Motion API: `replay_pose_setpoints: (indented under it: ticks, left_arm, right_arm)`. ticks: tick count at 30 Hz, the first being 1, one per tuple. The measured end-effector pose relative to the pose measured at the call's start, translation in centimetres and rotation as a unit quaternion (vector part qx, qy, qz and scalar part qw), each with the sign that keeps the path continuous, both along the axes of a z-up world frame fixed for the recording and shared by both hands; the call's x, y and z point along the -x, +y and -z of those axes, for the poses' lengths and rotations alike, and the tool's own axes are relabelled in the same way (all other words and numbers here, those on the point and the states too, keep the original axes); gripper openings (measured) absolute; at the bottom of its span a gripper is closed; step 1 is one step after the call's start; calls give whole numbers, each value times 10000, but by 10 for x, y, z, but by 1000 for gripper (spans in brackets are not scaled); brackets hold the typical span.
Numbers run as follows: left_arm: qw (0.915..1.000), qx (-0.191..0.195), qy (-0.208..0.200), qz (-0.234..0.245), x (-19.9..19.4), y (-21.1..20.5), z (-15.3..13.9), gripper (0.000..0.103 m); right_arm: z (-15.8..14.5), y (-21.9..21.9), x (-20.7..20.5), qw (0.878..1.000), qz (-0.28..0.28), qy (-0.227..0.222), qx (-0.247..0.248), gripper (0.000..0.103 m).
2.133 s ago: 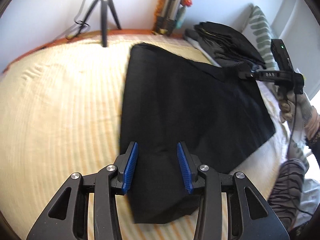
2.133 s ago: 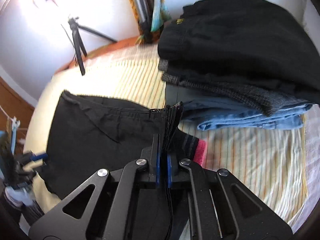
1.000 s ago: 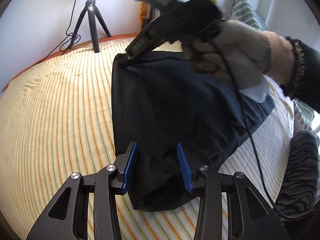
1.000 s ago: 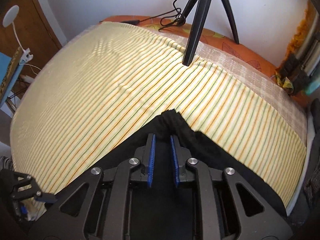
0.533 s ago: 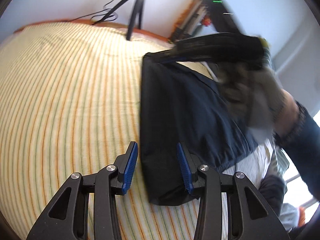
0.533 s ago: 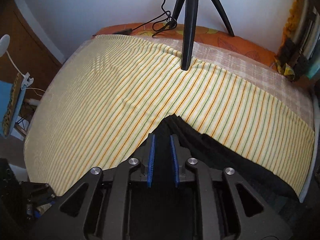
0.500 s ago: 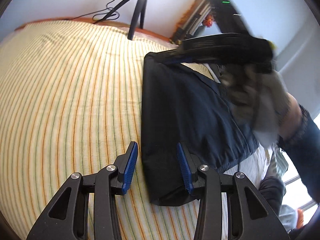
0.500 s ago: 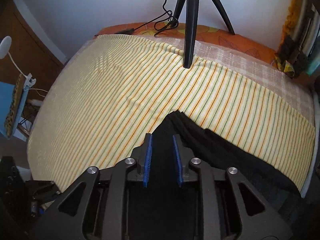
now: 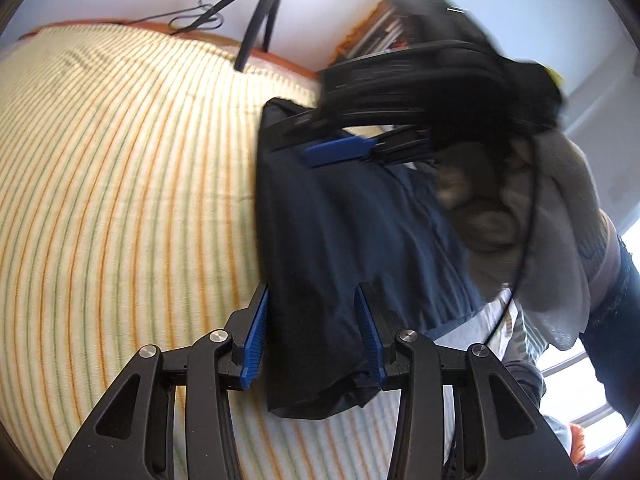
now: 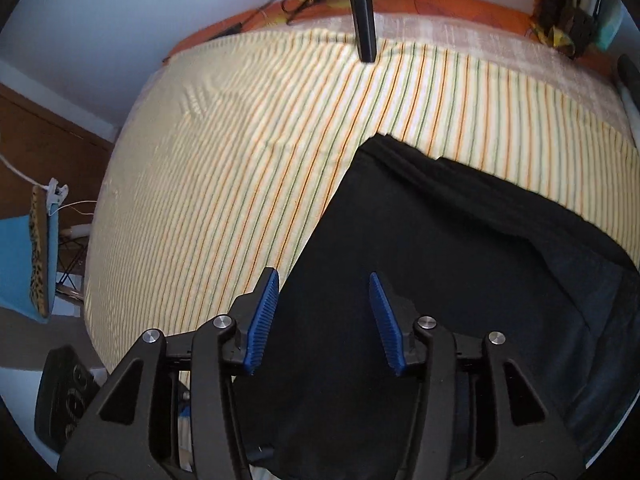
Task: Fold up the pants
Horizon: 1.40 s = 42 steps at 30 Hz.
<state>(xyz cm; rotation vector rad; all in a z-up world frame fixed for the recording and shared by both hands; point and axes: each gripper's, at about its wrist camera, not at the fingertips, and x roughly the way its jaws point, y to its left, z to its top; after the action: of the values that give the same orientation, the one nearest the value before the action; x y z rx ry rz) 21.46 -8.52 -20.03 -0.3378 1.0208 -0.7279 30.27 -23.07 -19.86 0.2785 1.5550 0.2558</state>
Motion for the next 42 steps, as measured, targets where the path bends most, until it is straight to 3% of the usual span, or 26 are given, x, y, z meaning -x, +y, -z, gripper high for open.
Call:
replay_pose_setpoints:
  ticks: [11, 13, 15, 16, 18, 19, 23, 25, 26, 28, 37, 42]
  left_arm:
    - [9990, 108, -363, 222, 13, -13, -15, 39]
    - [9990, 24, -399, 204, 16, -14, -16, 39]
    - [9990, -134, -418, 121, 18, -16, -18, 39]
    - [9990, -186, -407, 80, 19, -16, -18, 40]
    - [9987, -359, -365, -54, 21, -16, -16, 53]
    - [9986, -426, -295, -127, 21, -17, -13, 60]
    - [9992, -303, 143, -207, 16, -21, 2, 59]
    - [9994, -238, 62, -256, 17, -22, 1, 52]
    - [9996, -199, 31, -201, 18, -23, 1, 33]
    - [9996, -244, -99, -124, 22, -26, -3, 15]
    - [9979, 286, -530, -238, 41, 8, -35, 8]
    - [9955, 123, -888, -320, 61, 35, -55, 8]
  right_arm:
    - [15, 45, -11, 9947, -357, 259, 927, 60]
    - [15, 51, -10, 9917, -533, 192, 1156, 52]
    - [14, 49, -10, 9910, -571, 129, 1206, 31]
    - [13, 44, -10, 9929, -484, 147, 1075, 26]
    - [11, 31, -9, 9965, -286, 189, 768, 12]
    - [10, 26, -8, 9975, -217, 165, 653, 11]
    - [3, 12, 1, 9990, 173, 22, 419, 7]
    - [0, -2, 7, 9991, 391, -63, 156, 6]
    - [-3, -6, 9, 9987, 491, -134, 20, 6]
    - [-10, -15, 13, 9972, 674, -248, -227, 5]
    - [-46, 0, 20, 9937, 671, -666, -597, 5]
    - [-58, 35, 17, 9920, 493, -801, -836, 5]
